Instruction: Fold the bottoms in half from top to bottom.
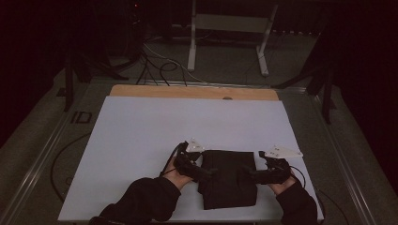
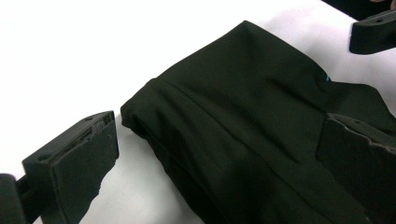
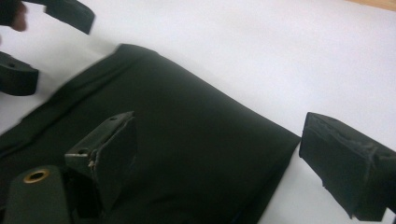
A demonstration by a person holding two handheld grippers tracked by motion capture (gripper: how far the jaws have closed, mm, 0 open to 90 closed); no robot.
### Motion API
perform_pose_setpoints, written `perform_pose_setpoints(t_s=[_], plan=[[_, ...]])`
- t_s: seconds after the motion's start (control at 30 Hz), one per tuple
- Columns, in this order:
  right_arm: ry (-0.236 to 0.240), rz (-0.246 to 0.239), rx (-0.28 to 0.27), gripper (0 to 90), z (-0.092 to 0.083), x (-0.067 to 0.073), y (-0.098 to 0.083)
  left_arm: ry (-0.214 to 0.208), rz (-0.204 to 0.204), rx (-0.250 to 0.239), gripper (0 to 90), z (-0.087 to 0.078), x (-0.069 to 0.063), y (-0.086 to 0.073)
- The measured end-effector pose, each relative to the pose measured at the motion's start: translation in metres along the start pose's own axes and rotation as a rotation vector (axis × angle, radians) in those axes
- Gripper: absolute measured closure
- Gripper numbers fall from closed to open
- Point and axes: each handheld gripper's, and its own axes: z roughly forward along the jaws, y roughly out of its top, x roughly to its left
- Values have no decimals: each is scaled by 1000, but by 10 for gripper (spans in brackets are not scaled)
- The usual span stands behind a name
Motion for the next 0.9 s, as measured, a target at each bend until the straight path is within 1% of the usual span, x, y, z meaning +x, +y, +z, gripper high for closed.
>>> perform_pose_setpoints(t_s=[0.03,0.1,0.17,0.2,0.23,0.27,0.3,0.37,0.4,0.43,0.47,0.5,0.53,0.6,0.63,0.67,0.7,0.73,0.77,0.8,0.87,0.9], plan=[[-4,-1,1,112,1,-1,-1,-2,-2,-7,2,1,1,-1],[-14,6,12,112,3,-2,-3,-11,-6,-6,2,4,4,-2],[-27,12,23,112,7,-3,-7,-24,-24,-7,2,7,8,-5],[-27,12,23,112,7,-3,-7,-23,-30,2,2,9,10,-6],[-24,16,27,112,7,-3,-8,-28,-47,2,2,10,11,-7],[-28,23,27,112,9,-4,-10,-32,-56,6,2,12,13,-8],[-34,22,36,112,9,-5,-11,-34,-57,10,2,13,14,-9],[-37,39,47,112,12,-7,-13,-31,-61,11,2,17,17,-11],[-36,44,51,112,13,-7,-15,-28,-55,27,2,19,18,-12],[-37,49,75,112,16,-8,-17,-27,-78,24,2,22,20,-14],[-37,49,75,112,16,-8,-17,-27,-78,24,2,22,20,-14],[-42,56,81,111,16,-8,-18,-27,-90,25,2,23,21,-14],[-42,62,83,111,17,-8,-19,-38,-99,22,2,23,21,-15],[-41,63,93,111,19,-9,-21,-41,-103,49,2,25,22,-15],[-45,74,97,111,20,-9,-21,-54,-106,45,1,26,22,-15],[-44,80,99,111,21,-9,-22,-59,-100,48,2,27,22,-15],[-45,87,110,109,22,-9,-22,-49,-99,55,1,28,21,-15],[-44,87,109,107,23,-9,-23,-56,-104,58,1,29,21,-15],[-52,89,119,107,25,-9,-23,-70,-112,54,2,30,21,-16],[-49,87,128,107,26,-10,-24,-61,-106,65,2,31,21,-16],[-57,101,136,107,29,-10,-25,-67,-107,73,10,33,20,-17],[-46,115,146,107,31,-11,-25,-58,-108,80,42,34,20,-17]])
